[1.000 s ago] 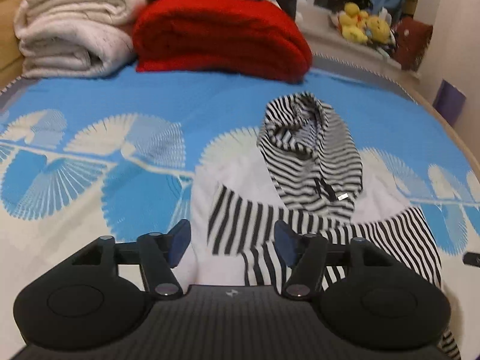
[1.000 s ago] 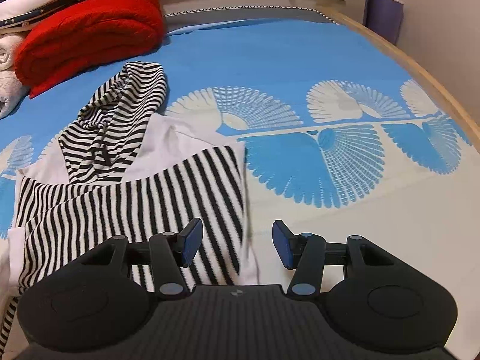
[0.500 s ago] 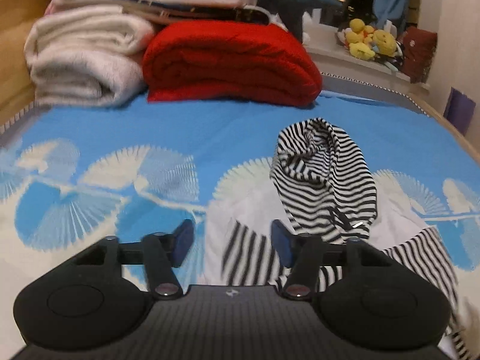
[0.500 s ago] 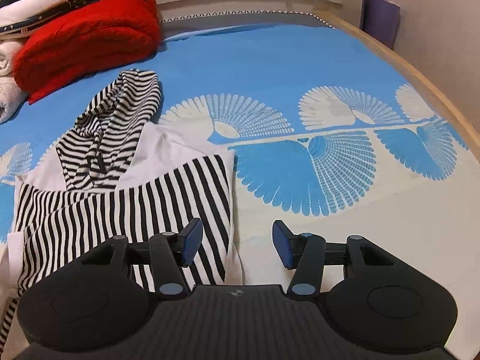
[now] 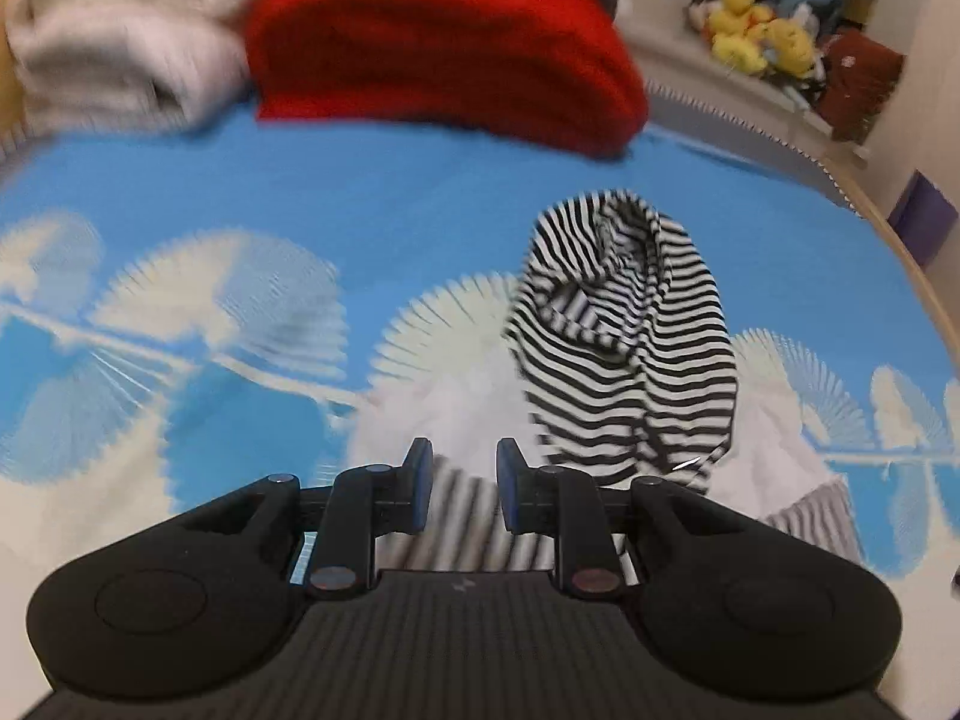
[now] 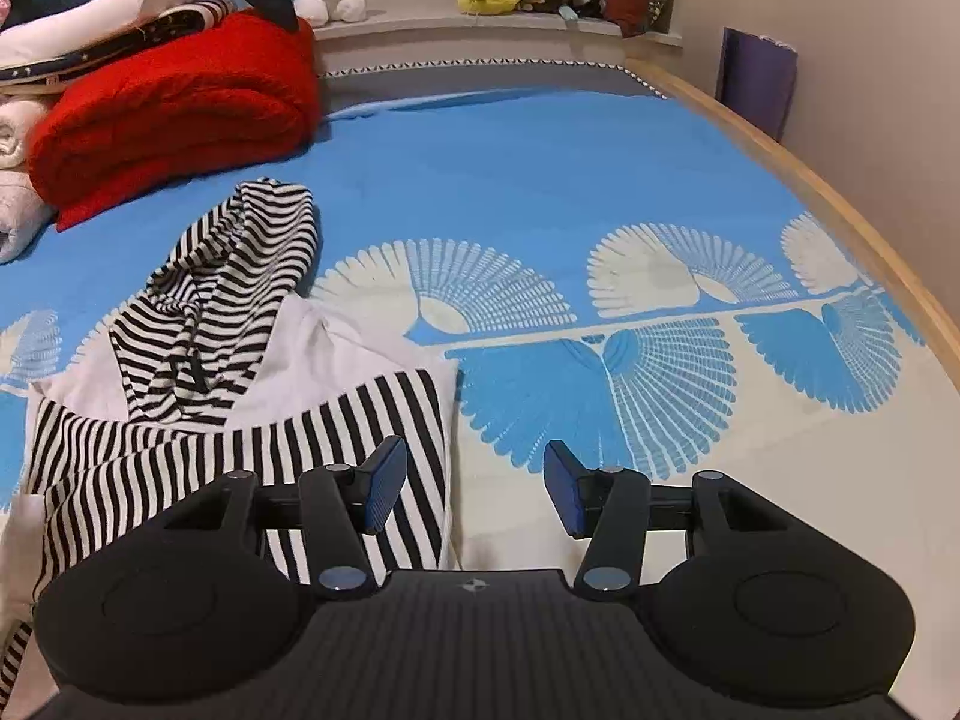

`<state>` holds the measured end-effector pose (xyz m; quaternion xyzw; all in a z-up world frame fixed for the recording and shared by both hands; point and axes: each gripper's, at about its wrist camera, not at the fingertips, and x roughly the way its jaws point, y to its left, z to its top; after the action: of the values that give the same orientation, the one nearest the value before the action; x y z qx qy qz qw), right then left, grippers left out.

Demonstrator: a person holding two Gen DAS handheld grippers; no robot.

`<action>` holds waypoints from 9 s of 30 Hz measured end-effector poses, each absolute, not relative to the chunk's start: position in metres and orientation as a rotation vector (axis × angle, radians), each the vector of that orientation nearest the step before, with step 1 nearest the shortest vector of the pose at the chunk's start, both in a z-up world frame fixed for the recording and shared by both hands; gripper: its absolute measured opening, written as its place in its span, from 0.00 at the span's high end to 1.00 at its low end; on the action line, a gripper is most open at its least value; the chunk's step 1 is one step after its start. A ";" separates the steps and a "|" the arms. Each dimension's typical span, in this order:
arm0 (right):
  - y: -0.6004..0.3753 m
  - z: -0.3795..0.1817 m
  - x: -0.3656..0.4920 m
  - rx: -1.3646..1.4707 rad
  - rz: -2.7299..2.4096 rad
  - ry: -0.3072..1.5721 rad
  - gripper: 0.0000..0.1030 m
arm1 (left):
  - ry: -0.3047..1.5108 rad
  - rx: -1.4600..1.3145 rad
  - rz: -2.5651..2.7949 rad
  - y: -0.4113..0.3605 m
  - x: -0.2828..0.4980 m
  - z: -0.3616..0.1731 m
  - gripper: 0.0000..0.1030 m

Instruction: Fold small clothes

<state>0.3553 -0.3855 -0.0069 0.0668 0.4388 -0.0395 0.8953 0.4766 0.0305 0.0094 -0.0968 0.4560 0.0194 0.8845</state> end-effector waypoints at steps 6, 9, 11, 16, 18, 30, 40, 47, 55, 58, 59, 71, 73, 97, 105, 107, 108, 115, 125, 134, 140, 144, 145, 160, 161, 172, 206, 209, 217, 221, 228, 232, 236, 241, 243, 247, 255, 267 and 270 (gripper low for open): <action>-0.387 -0.012 0.360 0.144 -0.069 0.919 0.75 | 0.983 -0.236 0.020 0.017 0.580 -0.015 0.76; -0.386 -0.017 0.362 0.132 -0.070 0.931 0.74 | 0.977 -0.303 0.014 0.021 0.634 -0.028 0.76; -0.386 -0.023 0.364 0.125 -0.082 0.945 0.74 | 0.980 -0.306 0.004 0.019 0.665 -0.039 0.76; -0.385 -0.037 0.369 0.096 -0.095 0.990 0.73 | 1.038 -0.318 -0.002 0.012 0.732 -0.073 0.67; -0.384 -0.042 0.371 0.070 -0.095 1.002 0.73 | 1.022 -0.343 0.025 0.012 0.752 -0.080 0.60; -0.384 -0.052 0.376 0.075 -0.091 1.035 0.73 | 1.001 -0.220 -0.058 -0.029 0.793 -0.089 0.99; -0.384 -0.017 0.372 0.151 -0.054 0.949 0.73 | 0.697 0.106 -0.595 -0.047 0.544 0.042 0.99; -0.403 0.006 0.359 0.297 -0.103 0.873 0.64 | 0.940 0.380 -0.691 -0.011 0.332 0.041 0.93; -0.385 -0.012 0.355 0.515 0.013 0.967 0.62 | 1.046 -0.380 -0.133 0.063 0.366 0.012 0.76; -0.370 -0.030 0.358 0.531 0.037 1.050 0.62 | 1.187 -0.593 -0.115 0.064 0.383 -0.022 0.69; -0.365 -0.036 0.359 0.529 0.040 1.076 0.62 | 1.215 -0.653 -0.130 0.064 0.391 -0.031 0.66; -0.334 -0.087 0.368 0.546 0.085 1.253 0.72 | 1.292 -0.678 -0.067 0.037 0.382 -0.073 0.93; -0.336 -0.084 0.371 0.593 0.100 1.236 0.99 | 1.221 -0.687 -0.104 0.039 0.385 -0.059 0.96; -0.357 -0.079 0.352 0.758 -0.010 1.199 0.53 | 1.220 -0.730 -0.013 0.097 0.385 -0.058 0.66; -0.349 -0.055 0.354 0.644 -0.015 1.042 0.99 | 1.100 -0.610 0.062 0.097 0.384 -0.041 0.99; -0.350 -0.053 0.355 0.646 -0.007 1.060 0.99 | 1.108 -0.586 0.080 0.097 0.386 -0.043 0.99; -0.352 -0.064 0.356 0.669 -0.031 1.124 0.99 | 1.159 -0.596 0.090 0.097 0.388 -0.052 0.99; -0.350 -0.070 0.354 0.557 -0.167 1.131 0.88 | 1.082 -0.443 0.127 0.096 0.395 -0.029 0.89; -0.323 -0.110 0.365 0.514 -0.002 1.334 0.76 | 1.297 -0.395 -0.012 0.070 0.397 -0.090 0.95; -0.348 -0.121 0.343 0.601 -0.021 1.266 0.86 | 1.294 -0.229 -0.122 0.059 0.389 -0.084 0.91; -0.380 0.006 0.299 0.536 0.016 0.958 0.68 | 0.980 -0.191 -0.148 0.075 0.340 0.029 0.88; -0.396 0.077 0.244 0.458 0.072 0.769 0.56 | 0.844 -0.204 -0.180 0.087 0.278 0.086 0.77; -0.401 0.084 0.228 0.455 0.079 0.741 0.54 | 0.814 -0.204 -0.193 0.091 0.257 0.093 0.69; -0.418 -0.046 0.105 0.479 -0.009 0.999 0.52 | 1.067 -0.456 -0.071 0.123 0.123 -0.043 0.46; -0.416 -0.049 0.107 0.460 -0.019 1.010 0.49 | 1.072 -0.455 -0.061 0.123 0.125 -0.044 0.44; -0.401 -0.092 0.106 0.503 -0.078 1.208 0.46 | 1.231 -0.515 -0.008 0.119 0.142 -0.088 0.42; -0.396 -0.099 0.101 0.496 -0.037 1.252 0.71 | 1.264 -0.430 -0.040 0.111 0.131 -0.092 0.74; -0.393 -0.097 0.101 0.481 -0.022 1.247 0.81 | 1.255 -0.414 -0.037 0.110 0.130 -0.091 0.80; -0.398 -0.094 0.100 0.510 -0.028 1.225 0.83 | 1.231 -0.389 -0.043 0.108 0.128 -0.085 0.88; -0.396 -0.097 0.101 0.485 -0.039 1.248 0.77 | 1.247 -0.405 -0.037 0.109 0.130 -0.089 0.84; -0.393 -0.098 0.102 0.475 -0.040 1.249 0.77 | 1.251 -0.391 -0.036 0.108 0.130 -0.090 0.84; -0.394 -0.098 0.101 0.474 -0.039 1.248 0.77 | 1.254 -0.392 -0.025 0.108 0.131 -0.091 0.80; -0.394 -0.098 0.101 0.474 -0.039 1.248 0.77 | 1.255 -0.392 -0.024 0.108 0.131 -0.092 0.80; -0.392 -0.098 0.101 0.455 -0.033 1.250 0.77 | 1.254 -0.380 -0.026 0.107 0.130 -0.092 0.79; -0.391 -0.097 0.101 0.446 -0.032 1.248 0.77 | 1.253 -0.374 -0.027 0.107 0.130 -0.092 0.79; -0.391 -0.097 0.101 0.442 -0.031 1.242 0.77 | 1.251 -0.367 -0.028 0.105 0.130 -0.092 0.79; -0.390 -0.091 0.097 0.421 -0.026 1.201 0.86 | 1.238 -0.351 -0.043 0.105 0.129 -0.091 0.84; -0.398 -0.059 0.089 0.438 -0.004 1.064 0.92 | 1.112 -0.333 -0.095 0.108 0.121 -0.045 0.92; -0.409 -0.028 0.084 0.480 0.043 0.967 0.92 | 1.030 -0.316 -0.167 0.111 0.116 -0.008 0.93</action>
<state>0.0841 -0.4091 -0.0275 0.2285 0.4602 0.0207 0.8577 0.1160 0.1114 -0.0076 -0.1502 0.4897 -0.0795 0.8552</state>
